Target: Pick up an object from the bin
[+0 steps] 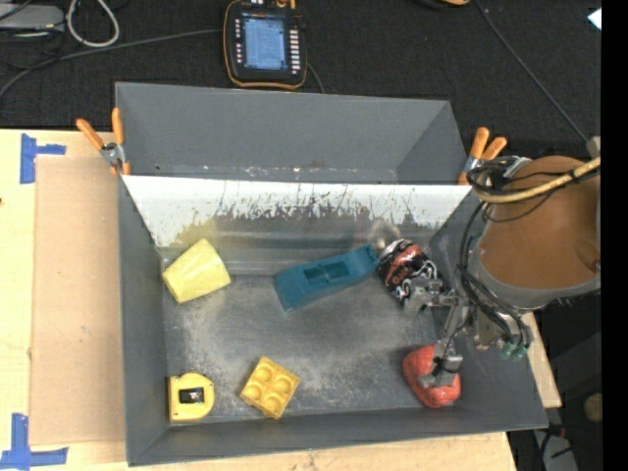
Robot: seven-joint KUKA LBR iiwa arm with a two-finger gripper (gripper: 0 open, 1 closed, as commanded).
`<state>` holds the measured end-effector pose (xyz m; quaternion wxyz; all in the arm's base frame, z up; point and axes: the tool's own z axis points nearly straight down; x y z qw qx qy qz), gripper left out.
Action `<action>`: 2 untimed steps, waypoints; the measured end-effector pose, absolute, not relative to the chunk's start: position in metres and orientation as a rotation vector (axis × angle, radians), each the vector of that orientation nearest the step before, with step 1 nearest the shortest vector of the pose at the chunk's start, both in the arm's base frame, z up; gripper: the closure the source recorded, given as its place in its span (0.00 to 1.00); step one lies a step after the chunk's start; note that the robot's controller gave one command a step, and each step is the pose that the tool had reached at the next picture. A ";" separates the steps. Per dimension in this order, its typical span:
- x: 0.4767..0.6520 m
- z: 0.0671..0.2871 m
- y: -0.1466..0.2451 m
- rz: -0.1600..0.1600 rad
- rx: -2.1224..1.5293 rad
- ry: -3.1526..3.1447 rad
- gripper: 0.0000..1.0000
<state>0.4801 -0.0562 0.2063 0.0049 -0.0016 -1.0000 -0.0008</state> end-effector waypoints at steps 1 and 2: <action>0.482 0.210 -0.056 -0.001 0.001 -3.139 0.00; 0.487 0.086 -0.115 -0.001 -0.092 -3.140 0.00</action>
Offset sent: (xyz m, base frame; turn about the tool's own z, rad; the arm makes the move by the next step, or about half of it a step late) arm 0.0057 -0.0659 -0.1363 0.0607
